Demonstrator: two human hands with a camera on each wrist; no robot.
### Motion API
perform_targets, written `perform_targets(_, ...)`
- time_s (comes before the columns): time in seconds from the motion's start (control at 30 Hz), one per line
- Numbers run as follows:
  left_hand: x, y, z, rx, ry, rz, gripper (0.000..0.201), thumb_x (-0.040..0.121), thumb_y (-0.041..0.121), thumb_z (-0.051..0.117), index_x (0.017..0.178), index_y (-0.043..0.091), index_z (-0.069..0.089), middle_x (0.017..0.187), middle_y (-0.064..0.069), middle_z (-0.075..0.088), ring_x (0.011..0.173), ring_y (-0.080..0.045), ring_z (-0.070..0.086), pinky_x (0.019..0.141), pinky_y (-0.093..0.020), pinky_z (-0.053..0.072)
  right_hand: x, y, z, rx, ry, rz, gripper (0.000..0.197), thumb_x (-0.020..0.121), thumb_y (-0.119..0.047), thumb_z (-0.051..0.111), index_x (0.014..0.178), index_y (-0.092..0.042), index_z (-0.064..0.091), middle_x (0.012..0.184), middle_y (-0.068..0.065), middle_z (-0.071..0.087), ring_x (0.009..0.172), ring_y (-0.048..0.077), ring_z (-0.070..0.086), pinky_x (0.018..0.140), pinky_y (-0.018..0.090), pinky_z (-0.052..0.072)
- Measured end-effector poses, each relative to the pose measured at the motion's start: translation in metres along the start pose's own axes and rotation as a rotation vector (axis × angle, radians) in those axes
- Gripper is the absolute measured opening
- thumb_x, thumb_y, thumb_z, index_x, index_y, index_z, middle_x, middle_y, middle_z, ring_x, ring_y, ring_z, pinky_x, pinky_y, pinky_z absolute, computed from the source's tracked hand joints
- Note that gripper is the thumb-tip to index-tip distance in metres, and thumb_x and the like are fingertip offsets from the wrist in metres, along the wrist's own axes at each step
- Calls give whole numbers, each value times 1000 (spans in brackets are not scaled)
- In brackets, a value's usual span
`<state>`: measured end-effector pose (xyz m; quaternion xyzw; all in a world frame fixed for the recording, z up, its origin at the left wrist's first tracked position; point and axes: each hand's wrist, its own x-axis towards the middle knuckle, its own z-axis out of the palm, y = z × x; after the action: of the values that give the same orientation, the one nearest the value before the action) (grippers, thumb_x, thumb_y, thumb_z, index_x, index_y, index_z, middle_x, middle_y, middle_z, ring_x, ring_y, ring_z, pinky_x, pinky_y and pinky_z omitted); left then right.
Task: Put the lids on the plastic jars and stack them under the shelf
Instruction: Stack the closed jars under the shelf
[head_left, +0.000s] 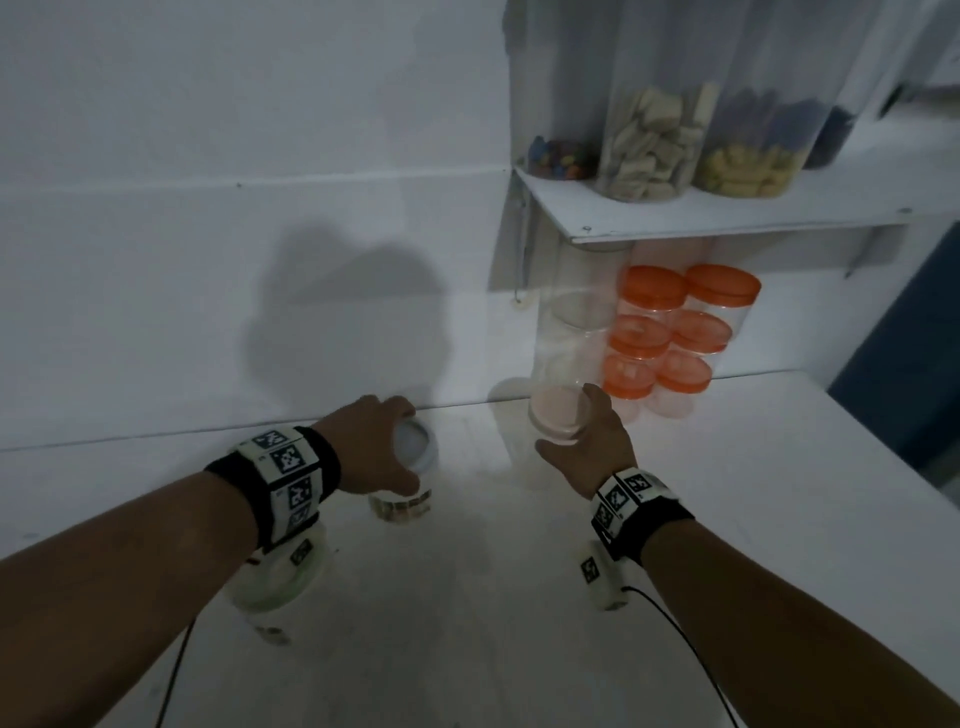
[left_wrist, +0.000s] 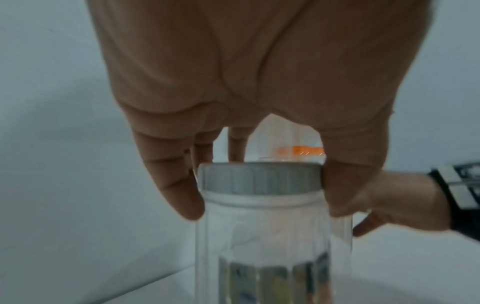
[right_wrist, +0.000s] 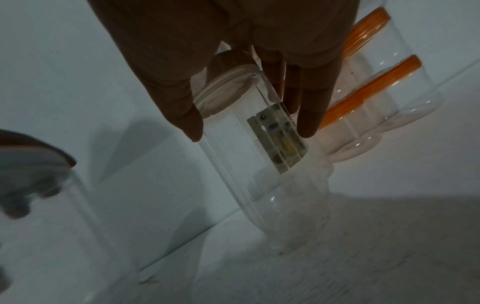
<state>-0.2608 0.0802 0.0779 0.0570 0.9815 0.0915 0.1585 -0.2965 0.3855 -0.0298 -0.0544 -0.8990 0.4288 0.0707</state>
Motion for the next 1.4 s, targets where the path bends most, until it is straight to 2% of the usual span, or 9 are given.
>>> perform_targets(0.1, 25, 53, -2, -135, 90, 60, 106, 67, 55, 86, 153, 24, 33, 138, -4, 47, 112, -21, 52, 90, -35, 50, 2, 23, -30, 21, 68, 0, 112, 67, -42, 90, 157, -24, 25, 146, 7, 53, 130, 31, 55, 110, 45, 47)
perform_targets(0.2, 57, 113, 6, -230, 115, 93, 110, 62, 56, 83, 153, 19, 32, 143, -4, 46, 123, -24, 51, 100, -40, 49, 12, 46, -66, 23, 128, 24, 110, 66, -38, 92, 155, -21, 29, 141, 5, 58, 125, 29, 59, 107, 44, 50)
perform_targets(0.4, 118, 213, 44, -344, 153, 73, 115, 62, 59, 81, 158, 26, 27, 143, -9, 40, 132, -32, 46, 107, -49, 48, 47, 96, -127, -2, 217, 92, 97, 61, -37, 94, 141, -18, 42, 129, 6, 61, 116, 31, 62, 101, 47, 53)
perform_targets(0.7, 168, 291, 75, -446, 189, 67, 108, 58, 55, 84, 149, 23, 36, 132, -3, 47, 123, -28, 49, 101, -47, 51, 87, 142, -159, -15, 247, 102, 89, 56, -37, 89, 133, -19, 47, 120, 6, 59, 108, 29, 59, 95, 48, 54)
perform_targets(0.83, 180, 311, 79, -445, 216, 74, 106, 57, 55, 84, 146, 24, 35, 130, -3, 48, 121, -27, 50, 100, -48, 52, 101, 159, -165, 44, 227, 115, 99, 50, -53, 81, 138, -24, 45, 125, 2, 60, 113, 26, 61, 99, 51, 54)
perform_targets(1.07, 191, 324, 85, -426, 276, 65, 104, 64, 50, 88, 147, 23, 31, 130, -5, 48, 121, -29, 51, 99, -47, 52, 105, 155, -166, 89, 218, 148, 111, 68, -32, 93, 156, -17, 27, 148, 6, 52, 135, 27, 52, 113, 44, 44)
perform_targets(1.2, 181, 319, 80, -459, 266, 92, 109, 63, 55, 88, 150, 25, 31, 135, -4, 47, 124, -27, 51, 103, -46, 51, 88, 149, -174, 106, 233, 187, 121, 70, -33, 94, 162, -18, 16, 158, 11, 38, 146, 30, 38, 117, 44, 36)
perform_targets(1.3, 150, 298, 61, -474, 286, 129, 87, 70, 60, 83, 142, 27, 47, 133, 2, 52, 121, -19, 53, 100, -36, 49, 56, 131, -173, 52, 365, 100, 94, 80, -32, 85, 155, -16, 32, 147, 13, 47, 135, 31, 47, 111, 48, 44)
perform_targets(1.4, 91, 254, 37, -516, 393, 129, 52, 86, 56, 75, 127, 27, 64, 124, 9, 60, 113, -9, 58, 96, -30, 48, 19, 89, -154, 106, 255, -171, 48, 88, -28, 77, 132, -19, 58, 115, 1, 63, 96, 14, 60, 84, 33, 52)
